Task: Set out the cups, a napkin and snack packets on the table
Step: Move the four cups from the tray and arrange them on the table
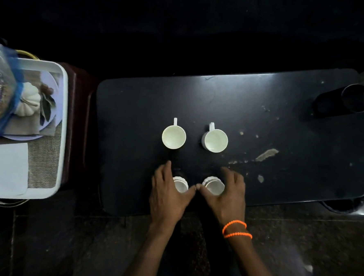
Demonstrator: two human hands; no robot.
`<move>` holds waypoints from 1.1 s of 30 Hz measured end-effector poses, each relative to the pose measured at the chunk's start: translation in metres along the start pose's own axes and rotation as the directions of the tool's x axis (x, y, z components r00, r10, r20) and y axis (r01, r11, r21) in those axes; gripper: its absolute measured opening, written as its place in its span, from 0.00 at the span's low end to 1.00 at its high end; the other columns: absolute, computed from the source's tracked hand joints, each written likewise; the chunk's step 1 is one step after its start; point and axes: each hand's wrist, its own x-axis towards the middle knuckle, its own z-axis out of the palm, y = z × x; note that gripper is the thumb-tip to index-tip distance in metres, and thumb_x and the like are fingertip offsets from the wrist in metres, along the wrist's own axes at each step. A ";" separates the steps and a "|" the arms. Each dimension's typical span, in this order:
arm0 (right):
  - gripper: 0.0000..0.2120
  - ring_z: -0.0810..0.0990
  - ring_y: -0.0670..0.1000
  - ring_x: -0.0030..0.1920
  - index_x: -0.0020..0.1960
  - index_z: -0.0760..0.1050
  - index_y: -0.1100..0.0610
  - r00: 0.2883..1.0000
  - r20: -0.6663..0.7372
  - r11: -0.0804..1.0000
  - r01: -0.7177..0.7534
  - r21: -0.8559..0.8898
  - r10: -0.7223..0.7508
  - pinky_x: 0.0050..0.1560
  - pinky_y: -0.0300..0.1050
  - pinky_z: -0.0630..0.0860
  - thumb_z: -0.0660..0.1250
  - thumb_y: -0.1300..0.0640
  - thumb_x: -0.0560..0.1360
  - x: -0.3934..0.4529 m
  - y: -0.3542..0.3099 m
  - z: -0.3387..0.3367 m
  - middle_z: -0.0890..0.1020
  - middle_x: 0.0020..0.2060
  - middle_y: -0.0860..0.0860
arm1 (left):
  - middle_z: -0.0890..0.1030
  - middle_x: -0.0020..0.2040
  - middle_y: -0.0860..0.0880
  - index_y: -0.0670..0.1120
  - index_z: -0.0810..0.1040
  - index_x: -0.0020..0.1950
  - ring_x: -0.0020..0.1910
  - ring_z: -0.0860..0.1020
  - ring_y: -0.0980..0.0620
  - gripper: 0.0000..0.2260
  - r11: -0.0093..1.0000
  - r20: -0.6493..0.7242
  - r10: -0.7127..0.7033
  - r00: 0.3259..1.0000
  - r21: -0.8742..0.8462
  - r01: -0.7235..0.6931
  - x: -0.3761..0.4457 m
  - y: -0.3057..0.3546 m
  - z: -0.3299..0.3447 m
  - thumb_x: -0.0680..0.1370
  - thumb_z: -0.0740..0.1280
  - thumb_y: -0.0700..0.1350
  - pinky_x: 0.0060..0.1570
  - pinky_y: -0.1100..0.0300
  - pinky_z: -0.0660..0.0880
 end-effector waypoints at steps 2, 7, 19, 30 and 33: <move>0.39 0.74 0.56 0.63 0.68 0.74 0.54 1.000 0.023 0.999 -0.012 -0.035 0.013 0.63 0.51 0.77 0.82 0.41 0.62 -0.012 0.007 0.010 0.73 0.63 0.52 | 0.68 0.77 0.50 0.50 0.64 0.80 0.75 0.68 0.48 0.45 0.999 0.052 -0.028 0.998 0.034 0.026 -0.009 -0.004 0.008 0.69 0.78 0.62 0.63 0.49 0.75; 0.31 0.73 0.54 0.59 0.65 0.75 0.52 0.999 0.015 0.999 -0.030 -0.027 0.030 0.58 0.52 0.79 0.81 0.49 0.64 -0.016 0.019 0.022 0.73 0.58 0.50 | 0.74 0.72 0.50 0.49 0.71 0.75 0.70 0.76 0.46 0.35 0.995 0.052 -0.075 0.996 0.067 0.071 -0.013 -0.007 0.018 0.70 0.78 0.51 0.59 0.49 0.77; 0.33 0.74 0.54 0.60 0.63 0.77 0.53 0.991 -0.124 0.998 -0.034 0.054 0.040 0.63 0.47 0.74 0.78 0.40 0.63 0.001 -0.001 0.012 0.76 0.58 0.52 | 0.68 0.78 0.46 0.46 0.63 0.81 0.77 0.67 0.44 0.45 0.998 0.030 -0.066 0.997 0.000 0.066 -0.003 0.001 0.012 0.68 0.76 0.58 0.71 0.48 0.70; 0.35 0.72 0.61 0.64 0.68 0.73 0.57 0.992 -0.083 0.995 0.097 -0.015 -0.098 0.61 0.51 0.74 0.80 0.49 0.66 0.097 -0.063 0.005 0.74 0.62 0.57 | 0.71 0.75 0.46 0.50 0.67 0.80 0.73 0.71 0.44 0.40 0.978 -0.135 0.205 0.969 -0.015 -0.209 0.095 0.048 -0.032 0.70 0.79 0.45 0.66 0.50 0.73; 0.30 0.73 0.60 0.61 0.64 0.75 0.56 0.992 -0.090 0.996 0.085 -0.036 -0.088 0.56 0.50 0.77 0.80 0.49 0.66 0.099 -0.058 0.007 0.75 0.60 0.56 | 0.76 0.70 0.47 0.51 0.72 0.76 0.69 0.75 0.43 0.35 0.980 -0.132 0.196 0.972 0.019 -0.196 0.098 0.047 -0.031 0.70 0.78 0.47 0.61 0.49 0.75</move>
